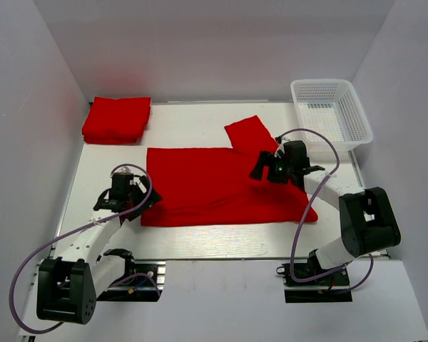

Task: Fold and stack the t-shirts
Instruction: Fold the tshirt

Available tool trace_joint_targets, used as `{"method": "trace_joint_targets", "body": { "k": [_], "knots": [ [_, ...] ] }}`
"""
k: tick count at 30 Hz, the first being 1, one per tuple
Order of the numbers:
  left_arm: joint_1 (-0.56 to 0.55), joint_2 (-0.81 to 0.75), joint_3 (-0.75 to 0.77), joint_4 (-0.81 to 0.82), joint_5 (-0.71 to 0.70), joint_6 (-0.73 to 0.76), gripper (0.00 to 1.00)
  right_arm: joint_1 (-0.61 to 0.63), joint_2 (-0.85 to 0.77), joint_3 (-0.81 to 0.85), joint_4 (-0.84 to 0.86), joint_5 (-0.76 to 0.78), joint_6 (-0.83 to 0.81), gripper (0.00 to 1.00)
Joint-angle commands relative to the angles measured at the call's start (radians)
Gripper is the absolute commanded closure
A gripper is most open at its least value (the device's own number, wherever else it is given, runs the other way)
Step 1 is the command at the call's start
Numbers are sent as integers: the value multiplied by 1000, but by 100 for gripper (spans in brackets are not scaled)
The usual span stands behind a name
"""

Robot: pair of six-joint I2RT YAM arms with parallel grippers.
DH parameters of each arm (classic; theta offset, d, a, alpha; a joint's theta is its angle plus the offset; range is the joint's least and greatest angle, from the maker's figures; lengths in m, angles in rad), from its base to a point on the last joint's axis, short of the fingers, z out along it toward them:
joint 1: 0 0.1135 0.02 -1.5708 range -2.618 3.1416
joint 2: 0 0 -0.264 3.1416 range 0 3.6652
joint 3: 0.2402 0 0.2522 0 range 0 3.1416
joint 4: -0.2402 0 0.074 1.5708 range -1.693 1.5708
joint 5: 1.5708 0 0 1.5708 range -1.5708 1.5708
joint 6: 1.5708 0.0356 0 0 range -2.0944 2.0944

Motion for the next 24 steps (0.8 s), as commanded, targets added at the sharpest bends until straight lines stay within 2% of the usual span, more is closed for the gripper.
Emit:
{"method": "trace_joint_targets", "body": {
  "k": [1,5,15,18,21,24],
  "knots": [
    [-4,-9,-9,82,10,-11,0,-7,15,-3,14,-16,0,10],
    [5,0,-18,137,19,-11,0,-7,21,0,1,-4,-6,10],
    [5,54,-27,148,18,-11,6,-9,24,15,-18,11,-18,10],
    [-5,34,-27,128,-5,-11,6,-9,27,15,-18,14,-15,10],
    [-5,23,-27,104,-5,-11,11,-9,35,15,-21,13,-15,10],
    [-5,0,8,-2,-71,-11,11,-9,35,15,-19,13,-13,10]
  ]
}}
